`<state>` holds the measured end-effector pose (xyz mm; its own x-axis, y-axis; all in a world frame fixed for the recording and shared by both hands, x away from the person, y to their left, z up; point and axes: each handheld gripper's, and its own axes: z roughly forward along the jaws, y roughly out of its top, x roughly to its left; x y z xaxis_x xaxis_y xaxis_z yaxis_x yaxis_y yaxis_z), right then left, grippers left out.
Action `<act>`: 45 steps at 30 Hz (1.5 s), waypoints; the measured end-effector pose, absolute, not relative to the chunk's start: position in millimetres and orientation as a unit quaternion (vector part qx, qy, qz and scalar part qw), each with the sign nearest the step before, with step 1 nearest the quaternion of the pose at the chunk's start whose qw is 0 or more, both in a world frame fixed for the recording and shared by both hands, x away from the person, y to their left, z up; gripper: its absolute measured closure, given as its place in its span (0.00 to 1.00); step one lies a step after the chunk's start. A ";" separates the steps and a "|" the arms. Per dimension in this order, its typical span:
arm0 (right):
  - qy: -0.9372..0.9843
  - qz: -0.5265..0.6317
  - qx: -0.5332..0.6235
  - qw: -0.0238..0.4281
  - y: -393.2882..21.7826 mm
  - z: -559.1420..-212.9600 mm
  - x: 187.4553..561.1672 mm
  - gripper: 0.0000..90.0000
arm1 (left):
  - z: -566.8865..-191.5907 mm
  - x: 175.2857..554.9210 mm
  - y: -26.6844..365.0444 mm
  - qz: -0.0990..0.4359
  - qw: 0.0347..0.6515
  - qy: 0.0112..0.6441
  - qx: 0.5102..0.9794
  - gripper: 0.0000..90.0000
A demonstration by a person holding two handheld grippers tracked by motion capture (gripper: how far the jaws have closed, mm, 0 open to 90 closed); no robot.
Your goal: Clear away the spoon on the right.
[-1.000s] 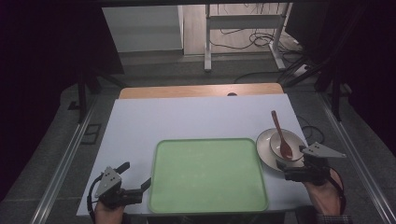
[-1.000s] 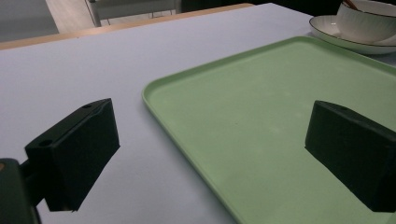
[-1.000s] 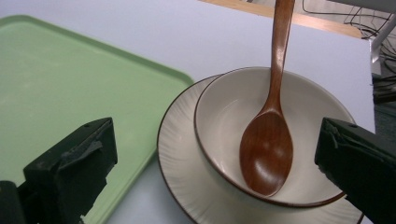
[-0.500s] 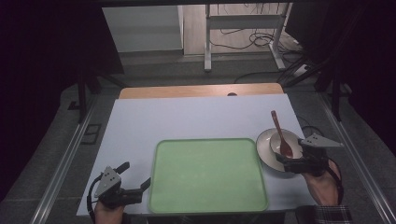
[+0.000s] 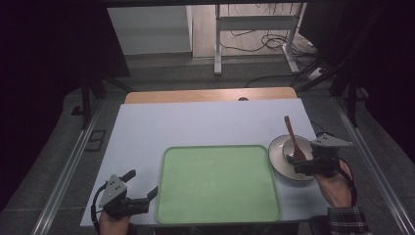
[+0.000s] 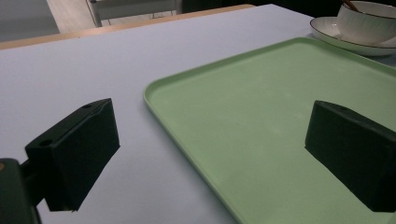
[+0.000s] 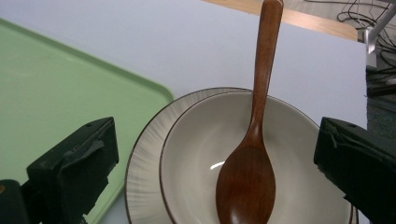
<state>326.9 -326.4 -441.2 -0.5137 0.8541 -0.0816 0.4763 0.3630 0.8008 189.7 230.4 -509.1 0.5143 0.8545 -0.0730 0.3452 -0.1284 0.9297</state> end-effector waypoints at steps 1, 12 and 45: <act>0.786 0.372 0.424 0.255 -326.1 -441.1 328.2 0.00 | -509.1 189.7 230.5 0.251 0.507 0.424 0.708 0.03; 0.787 0.356 0.434 0.258 -320.8 -438.9 344.7 0.00 | -509.0 189.4 231.7 0.251 0.510 0.426 0.704 0.03; 0.799 0.278 0.468 0.256 -311.3 -425.8 406.1 0.56 | -509.7 190.3 231.5 0.248 0.507 0.426 0.707 0.03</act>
<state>406.1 -311.3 -425.8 -0.4304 0.8901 -0.1497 0.6054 0.4077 0.6836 190.3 231.5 -509.7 0.5140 0.8540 -0.0807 0.3506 -0.1233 0.9284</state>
